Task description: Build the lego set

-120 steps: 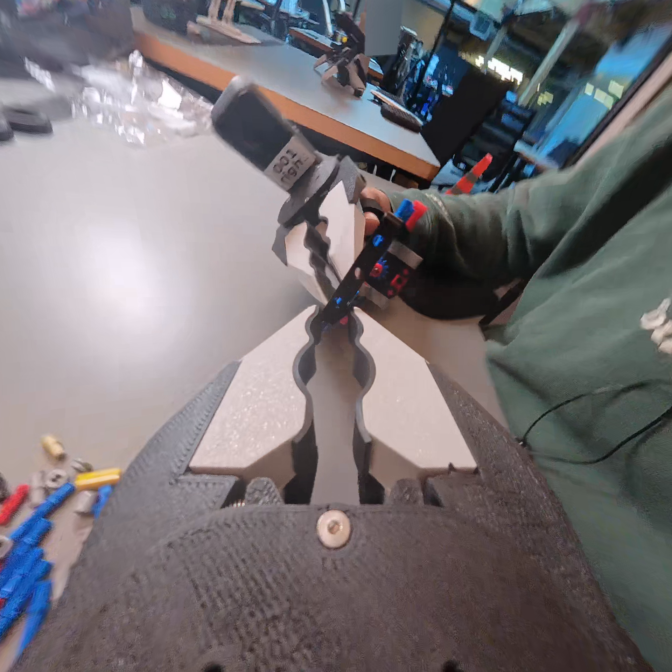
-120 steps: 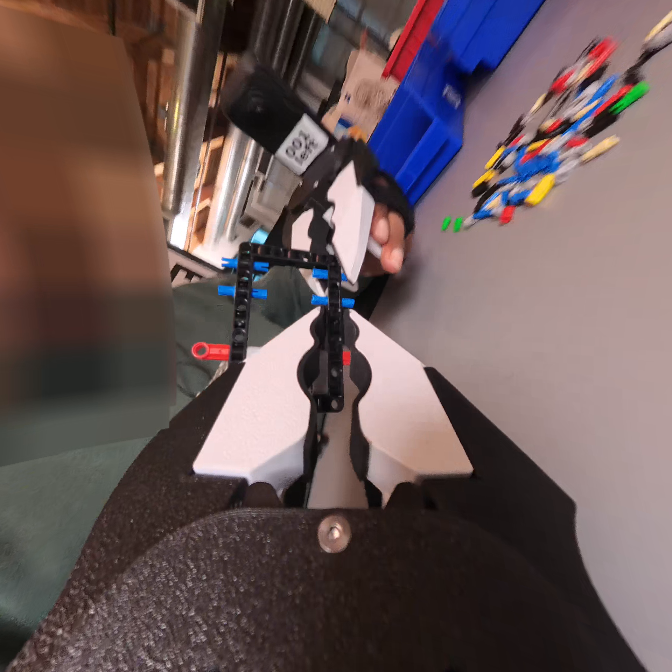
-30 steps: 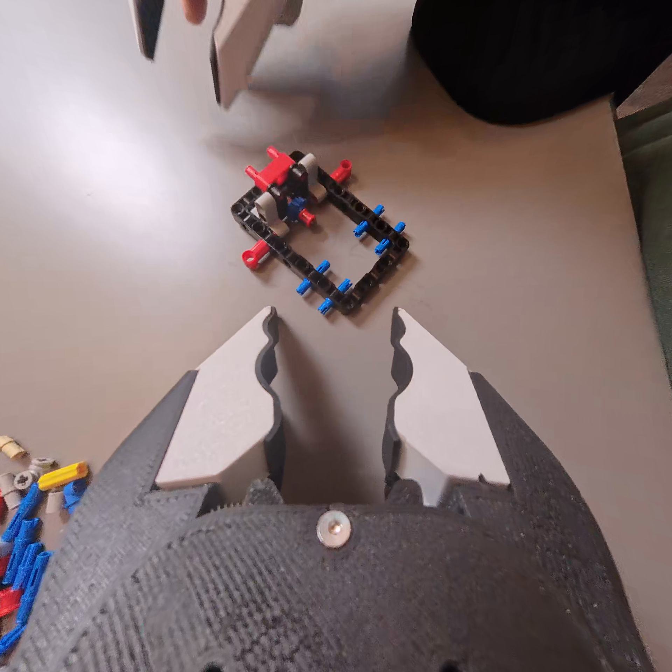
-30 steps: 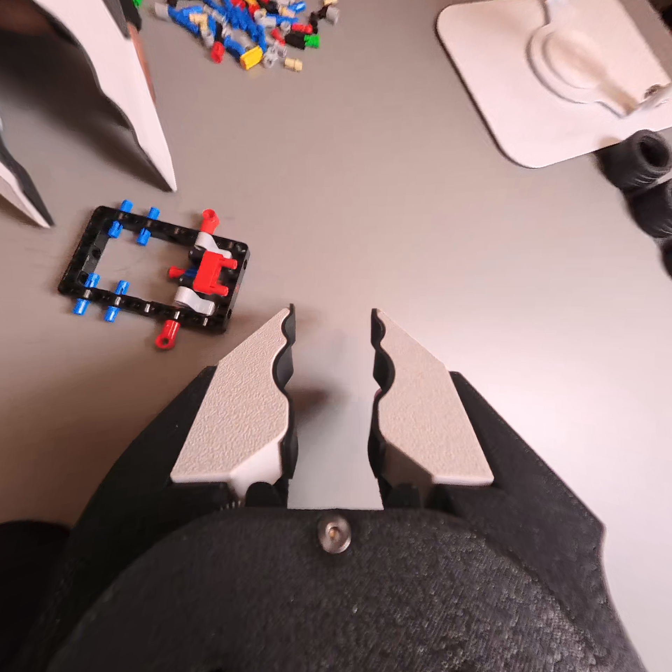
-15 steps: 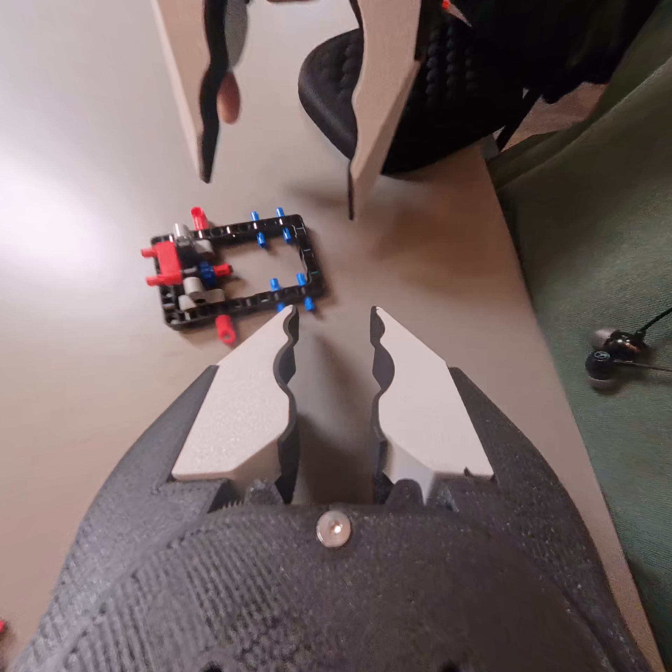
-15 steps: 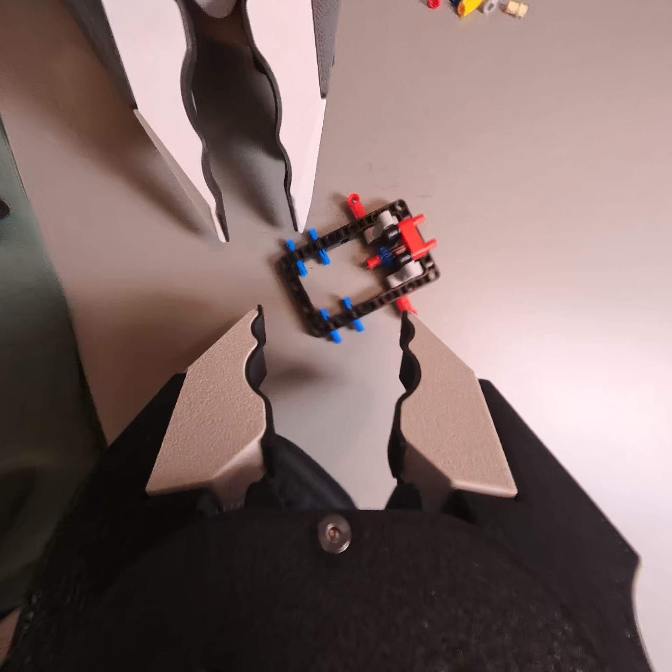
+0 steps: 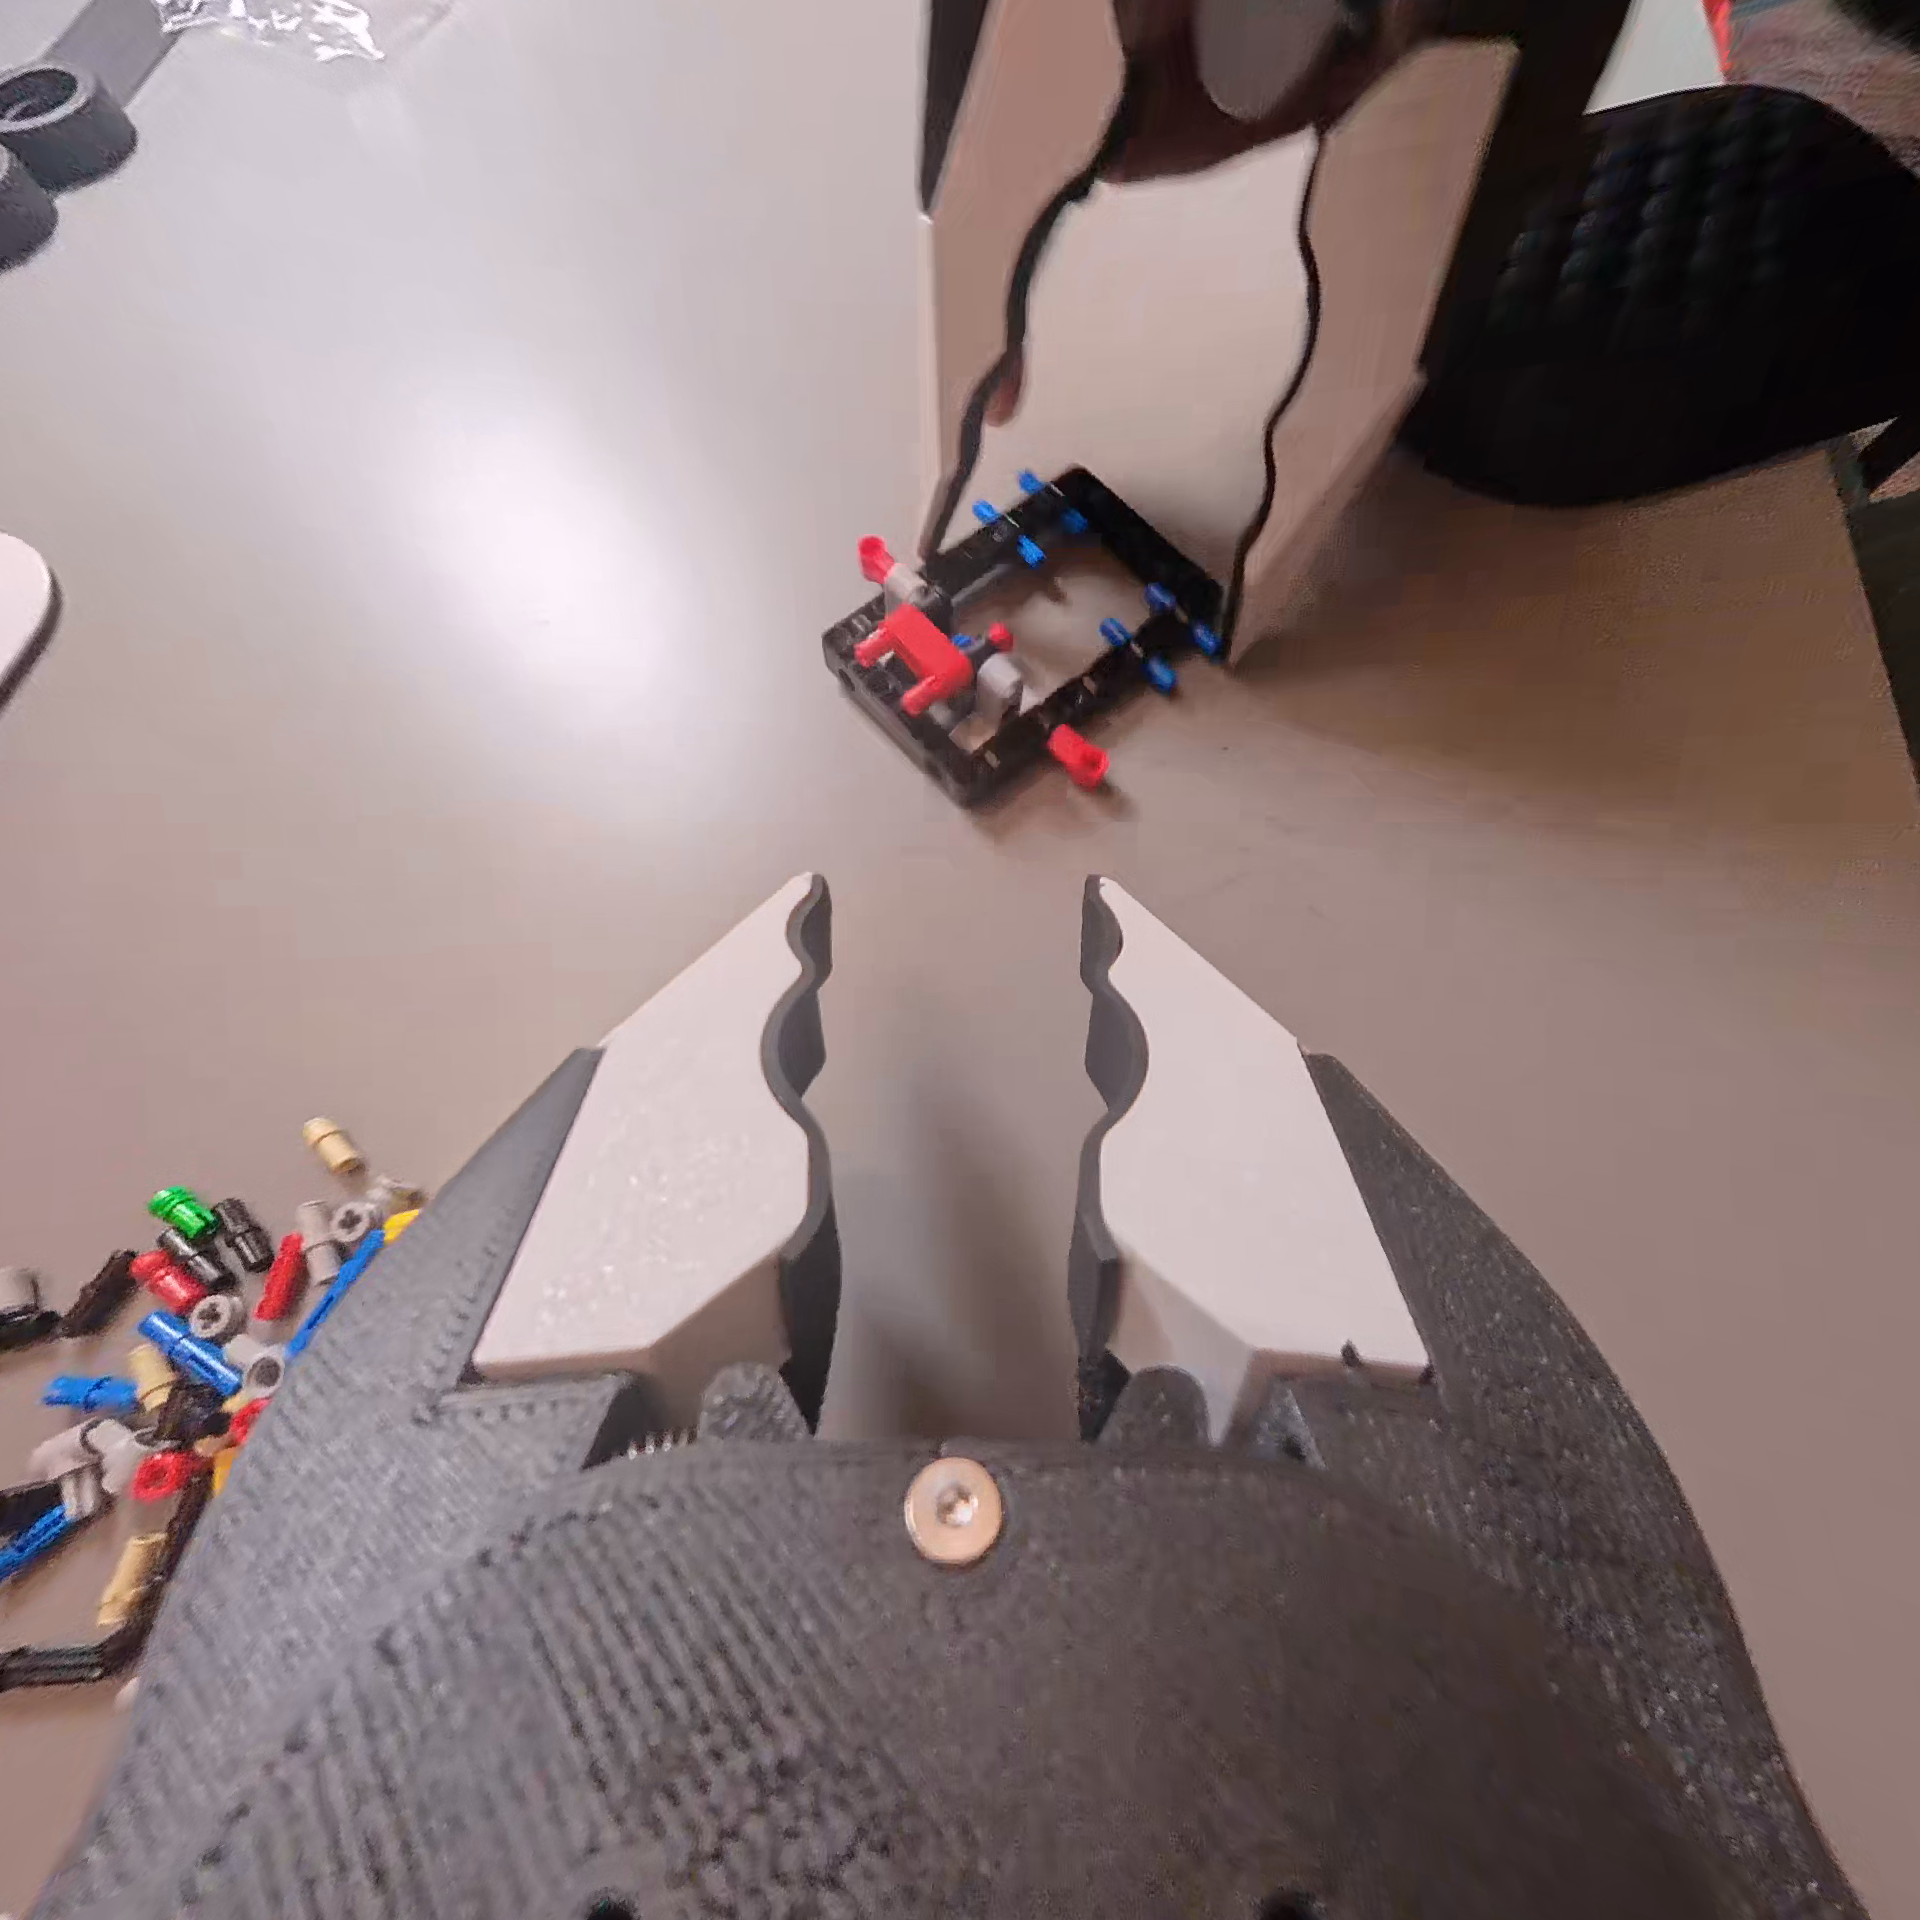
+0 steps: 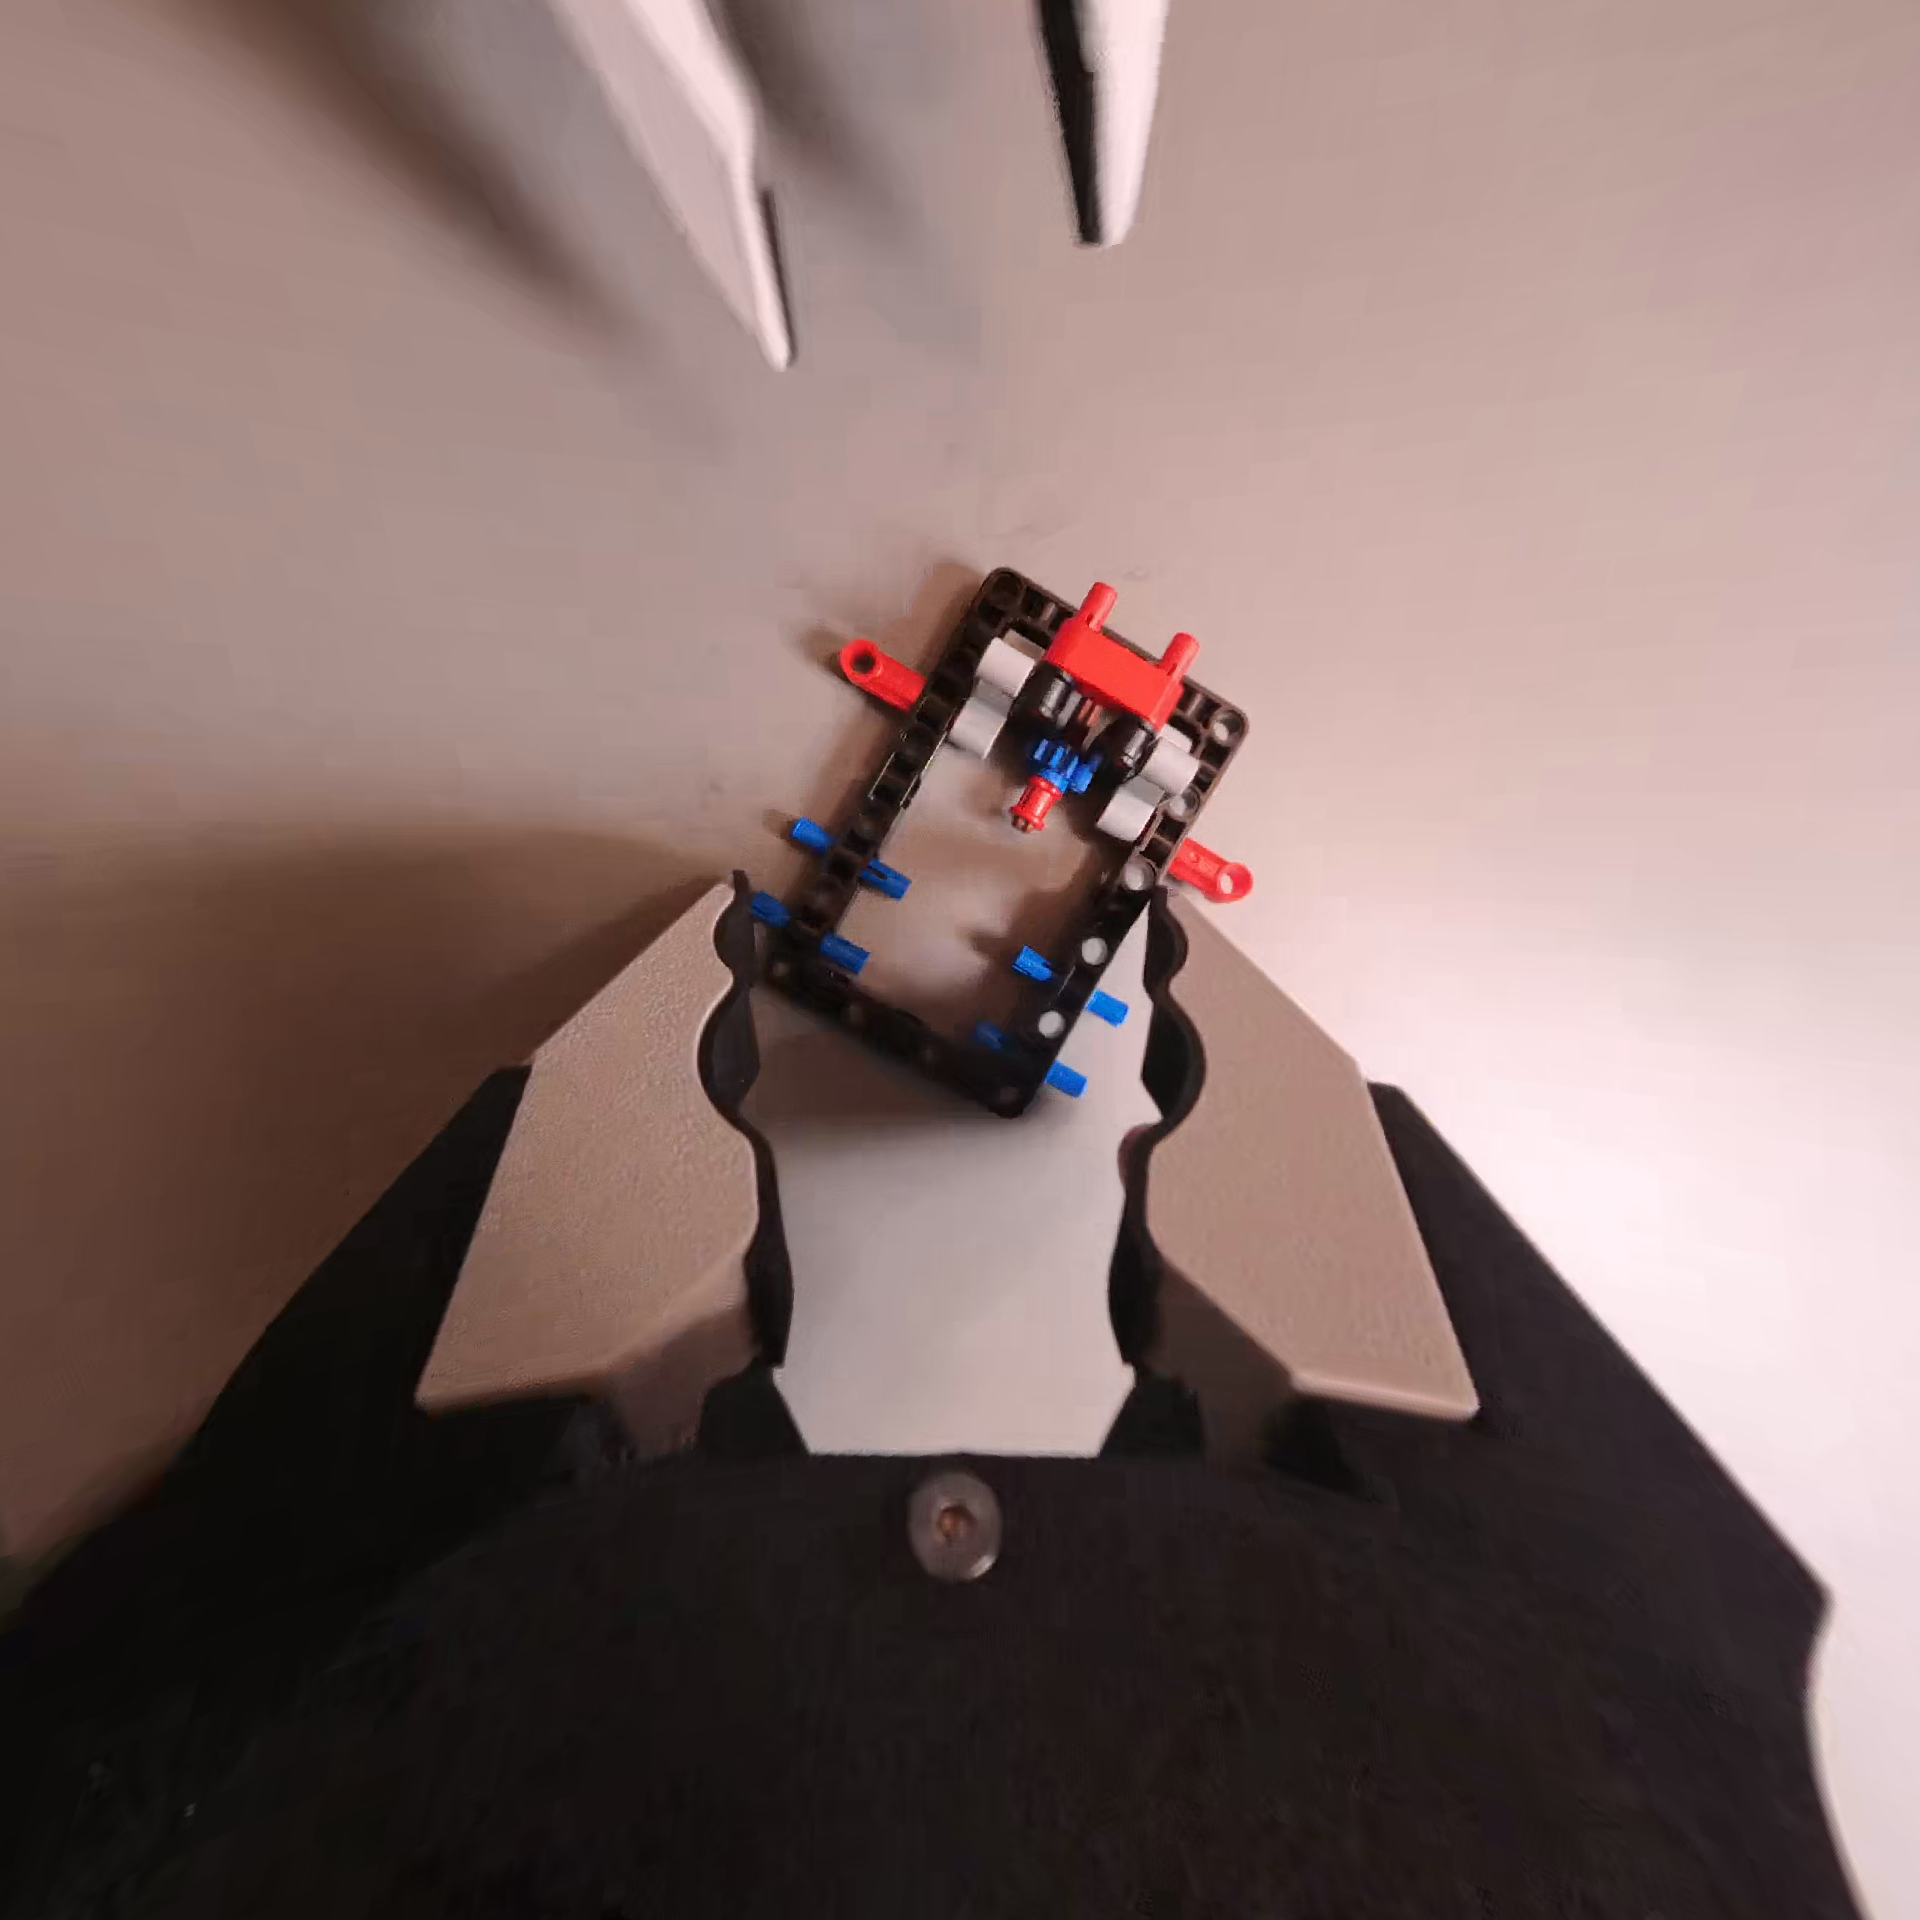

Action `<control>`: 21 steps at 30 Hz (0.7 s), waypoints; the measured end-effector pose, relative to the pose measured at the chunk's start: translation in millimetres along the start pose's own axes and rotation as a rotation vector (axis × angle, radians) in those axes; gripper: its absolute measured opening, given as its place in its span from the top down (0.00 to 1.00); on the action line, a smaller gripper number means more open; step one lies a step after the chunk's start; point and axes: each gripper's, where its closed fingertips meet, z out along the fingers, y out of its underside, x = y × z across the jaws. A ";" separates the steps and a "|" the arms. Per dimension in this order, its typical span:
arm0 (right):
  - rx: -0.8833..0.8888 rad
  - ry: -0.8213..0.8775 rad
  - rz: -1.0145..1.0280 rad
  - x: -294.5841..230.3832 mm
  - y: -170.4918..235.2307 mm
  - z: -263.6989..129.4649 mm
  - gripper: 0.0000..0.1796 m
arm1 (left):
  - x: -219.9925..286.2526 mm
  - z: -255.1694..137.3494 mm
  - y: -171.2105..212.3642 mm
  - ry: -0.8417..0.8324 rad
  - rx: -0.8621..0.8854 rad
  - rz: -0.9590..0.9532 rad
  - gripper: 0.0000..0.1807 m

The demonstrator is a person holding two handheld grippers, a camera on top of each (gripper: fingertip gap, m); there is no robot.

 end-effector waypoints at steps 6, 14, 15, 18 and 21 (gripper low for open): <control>-0.136 -0.268 -0.429 44.9 0.7 7.5 0.59 | -17.1 18.6 -3.7 0.041 0.002 -0.033 0.62; -0.283 -0.219 -0.554 91.6 -5.6 11.3 0.48 | -53.1 52.8 -9.6 0.015 -0.098 -0.001 0.56; -0.235 -0.181 -0.511 98.5 -11.1 7.7 0.47 | -55.7 55.9 -9.5 0.017 -0.113 -0.009 0.57; 0.079 -0.065 -0.299 112.4 -39.7 -17.8 0.51 | -60.5 63.3 -10.4 0.021 -0.131 -0.025 0.64; 0.366 0.077 -0.036 119.4 -46.1 -50.2 0.56 | -62.7 66.5 -13.5 0.001 -0.124 -0.027 0.67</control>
